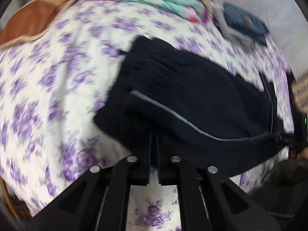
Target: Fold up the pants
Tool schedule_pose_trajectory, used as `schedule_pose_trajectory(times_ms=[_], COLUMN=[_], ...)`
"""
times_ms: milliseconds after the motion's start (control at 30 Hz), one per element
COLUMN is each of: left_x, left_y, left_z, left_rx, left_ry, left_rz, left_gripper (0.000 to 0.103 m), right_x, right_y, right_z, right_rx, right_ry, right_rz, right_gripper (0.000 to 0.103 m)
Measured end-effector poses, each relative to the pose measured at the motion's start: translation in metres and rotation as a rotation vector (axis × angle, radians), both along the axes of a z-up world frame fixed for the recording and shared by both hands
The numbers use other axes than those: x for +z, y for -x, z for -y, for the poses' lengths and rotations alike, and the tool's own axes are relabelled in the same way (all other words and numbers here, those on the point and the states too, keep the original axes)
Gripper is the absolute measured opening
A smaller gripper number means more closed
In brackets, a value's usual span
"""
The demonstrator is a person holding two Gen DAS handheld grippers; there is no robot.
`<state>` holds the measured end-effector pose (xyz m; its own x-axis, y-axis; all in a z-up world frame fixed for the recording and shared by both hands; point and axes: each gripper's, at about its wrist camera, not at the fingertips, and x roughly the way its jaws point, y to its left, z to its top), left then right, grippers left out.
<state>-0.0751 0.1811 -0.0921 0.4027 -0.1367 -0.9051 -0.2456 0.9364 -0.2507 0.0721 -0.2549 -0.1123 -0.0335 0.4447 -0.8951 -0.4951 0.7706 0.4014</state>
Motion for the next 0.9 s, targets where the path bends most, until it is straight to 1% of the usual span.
schedule_pose_trajectory(times_ms=[33, 67, 100, 133, 167, 200, 233, 267, 300, 333, 367, 400, 433, 467, 500, 533, 567, 633, 667, 767, 833, 900], left_x=[0.006, 0.012, 0.02, 0.027, 0.034, 0.036, 0.036, 0.036, 0.033, 0.029, 0.025, 0.021, 0.013, 0.004, -0.002, -0.006, -0.009, -0.011, -0.012, -0.018, -0.023, -0.024], left_y=[0.004, 0.007, 0.011, 0.013, 0.014, 0.013, 0.01, 0.007, 0.001, -0.004, -0.011, -0.015, -0.021, -0.028, -0.031, -0.033, -0.036, -0.04, -0.042, -0.055, -0.065, -0.07], left_z=[-0.004, -0.006, -0.007, -0.008, -0.009, -0.011, -0.012, -0.013, -0.012, -0.011, -0.009, -0.009, -0.011, -0.012, -0.014, -0.015, -0.014, -0.012, -0.011, -0.007, -0.007, -0.009], left_rx=[0.023, 0.035, 0.052, 0.064, 0.075, 0.086, 0.105, 0.124, 0.159, 0.188, 0.206, 0.218, 0.237, 0.262, 0.281, 0.297, 0.314, 0.339, 0.348, 0.358, 0.374, 0.396], left_ry=[0.015, 0.014, 0.0, -0.007, 0.011, 0.038, 0.072, 0.087, 0.089, 0.077, 0.066, 0.063, 0.072, 0.1, 0.123, 0.136, 0.131, 0.121, 0.123, 0.099, 0.086, 0.074], left_rz=[0.022, 0.04, 0.065, 0.086, 0.104, 0.109, 0.112, 0.11, 0.102, 0.092, 0.073, 0.052, 0.017, -0.024, -0.044, -0.058, -0.066, -0.055, -0.056, -0.1, -0.135, -0.149], left_gripper=[0.026, 0.044, 0.05, 0.057, 0.059, 0.06, 0.065, 0.071, 0.073, 0.073, 0.074, 0.074, 0.074, 0.074, 0.073, 0.07, 0.065, 0.064, 0.06, 0.053, 0.052, 0.05], right_x=[0.009, 0.022, 0.033, 0.049, 0.06, 0.068, 0.073, 0.077, 0.08, 0.082, 0.084, 0.085, 0.087, 0.088, 0.089, 0.089, 0.089, 0.089, 0.088, 0.081, 0.078, 0.074], right_y=[0.002, 0.005, 0.004, 0.003, 0.0, -0.007, -0.014, -0.022, -0.028, -0.032, -0.036, -0.038, -0.038, -0.035, -0.033, -0.03, -0.028, -0.027, -0.026, -0.036, -0.041, -0.047], right_z=[0.0, 0.0, 0.001, 0.004, 0.008, 0.013, 0.019, 0.025, 0.03, 0.034, 0.04, 0.044, 0.047, 0.045, 0.045, 0.044, 0.042, 0.05, 0.054, 0.067, 0.073, 0.078], right_rx=[0.008, 0.02, 0.028, 0.027, 0.006, -0.028, -0.078, -0.138, -0.191, -0.227, -0.28, -0.309, -0.339, -0.351, -0.36, -0.36, -0.356, -0.354, -0.369, -0.415, -0.44, -0.47], right_ry=[-0.006, -0.019, -0.024, -0.02, -0.011, 0.001, 0.033, 0.084, 0.109, 0.11, 0.097, 0.087, 0.071, 0.062, 0.057, 0.063, 0.071, 0.093, 0.112, 0.126, 0.127, 0.145], right_rz=[0.014, 0.052, 0.089, 0.147, 0.192, 0.225, 0.264, 0.306, 0.333, 0.34, 0.338, 0.337, 0.343, 0.35, 0.362, 0.372, 0.384, 0.409, 0.416, 0.402, 0.399, 0.403], right_gripper=[0.065, 0.07, 0.07, 0.07, 0.07, 0.071, 0.073, 0.074, 0.074, 0.074, 0.074, 0.074, 0.074, 0.074, 0.074, 0.074, 0.074, 0.074, 0.074, 0.074, 0.074, 0.075])
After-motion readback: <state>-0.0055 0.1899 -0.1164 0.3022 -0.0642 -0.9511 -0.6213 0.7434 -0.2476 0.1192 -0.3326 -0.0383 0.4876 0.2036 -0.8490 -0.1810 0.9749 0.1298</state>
